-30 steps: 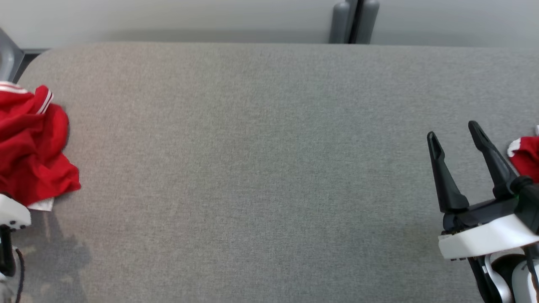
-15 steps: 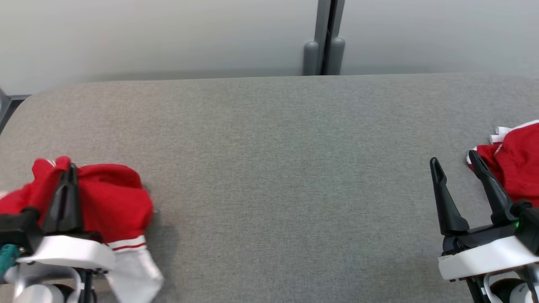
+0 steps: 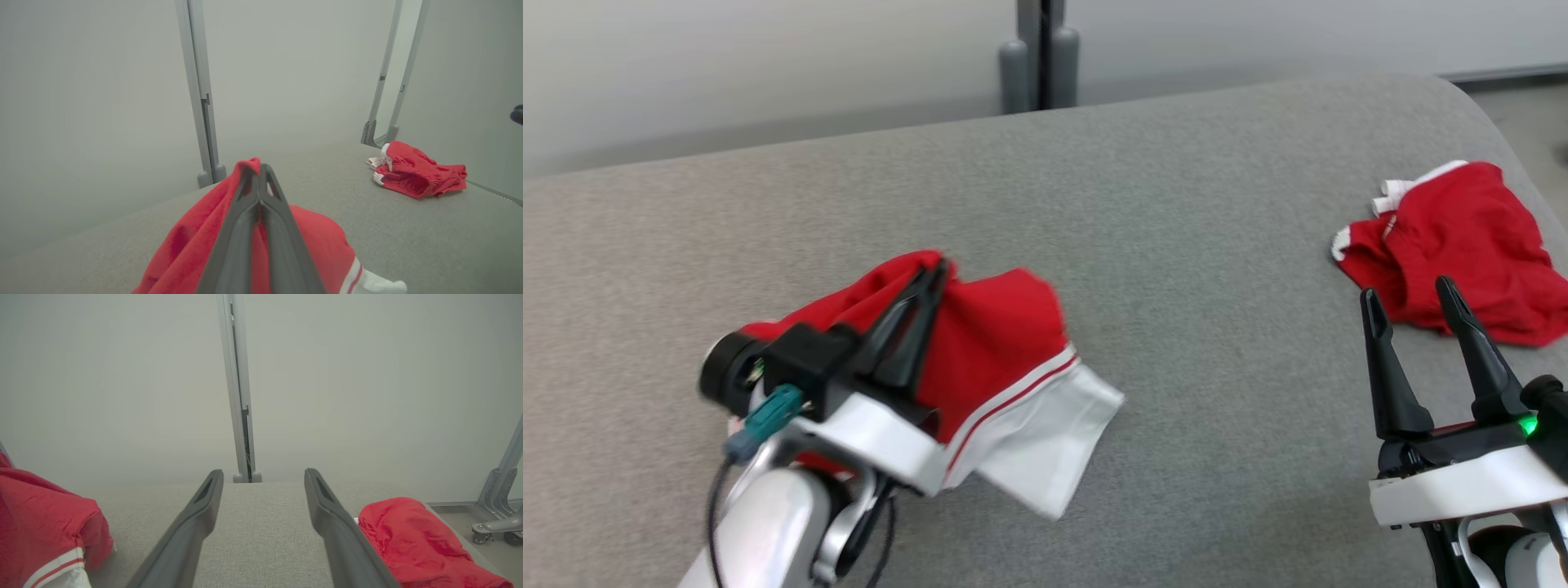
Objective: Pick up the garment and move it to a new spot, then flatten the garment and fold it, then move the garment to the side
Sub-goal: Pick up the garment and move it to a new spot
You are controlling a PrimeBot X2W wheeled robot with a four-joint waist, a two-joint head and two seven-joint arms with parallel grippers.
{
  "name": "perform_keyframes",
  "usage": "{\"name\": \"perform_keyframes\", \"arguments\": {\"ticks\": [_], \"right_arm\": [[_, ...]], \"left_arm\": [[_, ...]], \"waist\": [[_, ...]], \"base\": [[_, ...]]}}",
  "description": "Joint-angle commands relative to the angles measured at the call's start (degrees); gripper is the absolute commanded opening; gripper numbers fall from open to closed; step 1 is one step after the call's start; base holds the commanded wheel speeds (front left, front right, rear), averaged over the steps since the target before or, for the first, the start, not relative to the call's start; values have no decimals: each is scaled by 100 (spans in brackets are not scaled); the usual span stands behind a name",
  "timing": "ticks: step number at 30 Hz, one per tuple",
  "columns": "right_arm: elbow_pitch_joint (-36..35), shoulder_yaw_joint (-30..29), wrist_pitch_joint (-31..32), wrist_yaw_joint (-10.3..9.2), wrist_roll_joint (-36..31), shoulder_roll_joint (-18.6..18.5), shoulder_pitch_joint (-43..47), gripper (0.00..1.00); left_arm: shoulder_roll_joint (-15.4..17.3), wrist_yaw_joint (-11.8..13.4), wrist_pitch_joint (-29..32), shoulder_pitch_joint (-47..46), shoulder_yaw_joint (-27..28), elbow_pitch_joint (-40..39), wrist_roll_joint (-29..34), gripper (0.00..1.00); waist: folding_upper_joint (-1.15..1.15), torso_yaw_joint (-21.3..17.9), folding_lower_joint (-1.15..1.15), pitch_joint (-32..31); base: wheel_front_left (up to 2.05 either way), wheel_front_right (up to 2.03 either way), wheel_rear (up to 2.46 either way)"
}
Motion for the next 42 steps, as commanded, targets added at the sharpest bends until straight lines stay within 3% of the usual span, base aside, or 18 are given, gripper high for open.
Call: {"name": "perform_keyframes", "arguments": {"ticks": [1,6,12,13,14,15,19,24,36,42], "right_arm": [[54,-20,-87,2,60,11,-69,100],[232,71,-232,2,165,29,-151,100],[454,142,-458,2,404,29,-239,100],[493,136,-494,2,422,28,-247,100],[528,132,-526,2,431,29,-253,100],[571,131,-556,2,449,29,-252,100],[676,132,-609,2,444,27,-308,100],[733,112,-577,2,341,24,-320,100],[521,-114,-218,2,113,24,43,100],[396,-147,-24,2,70,11,203,100]], "left_arm": [[-99,-109,1,-319,-141,116,76,0],[-434,-327,1,-870,-497,681,125,0],[-574,-475,-70,-1169,-671,1495,107,0],[-585,-498,-90,-1188,-700,1598,104,16],[-594,-519,-119,-1208,-714,1676,93,71],[-621,-525,-196,-1224,-710,1721,53,100],[-662,-530,-495,-1113,-662,1791,-9,100],[-653,-361,-864,-874,-470,1647,-107,100],[-79,543,-1229,144,596,535,-304,100],[165,843,-1276,764,1070,242,-446,100]], "waist": [[0,-308,0,266],[0,-656,0,578],[0,-840,0,883],[0,-839,0,909],[0,-829,0,928],[0,-818,0,937],[0,-707,0,868],[0,-541,0,660],[0,213,0,72],[0,514,0,-174]], "base": [[0,0,0],[0,0,0],[0,0,0],[0,0,0],[0,0,0],[0,0,0],[0,0,0],[0,0,0],[0,0,0],[0,0,0]]}}
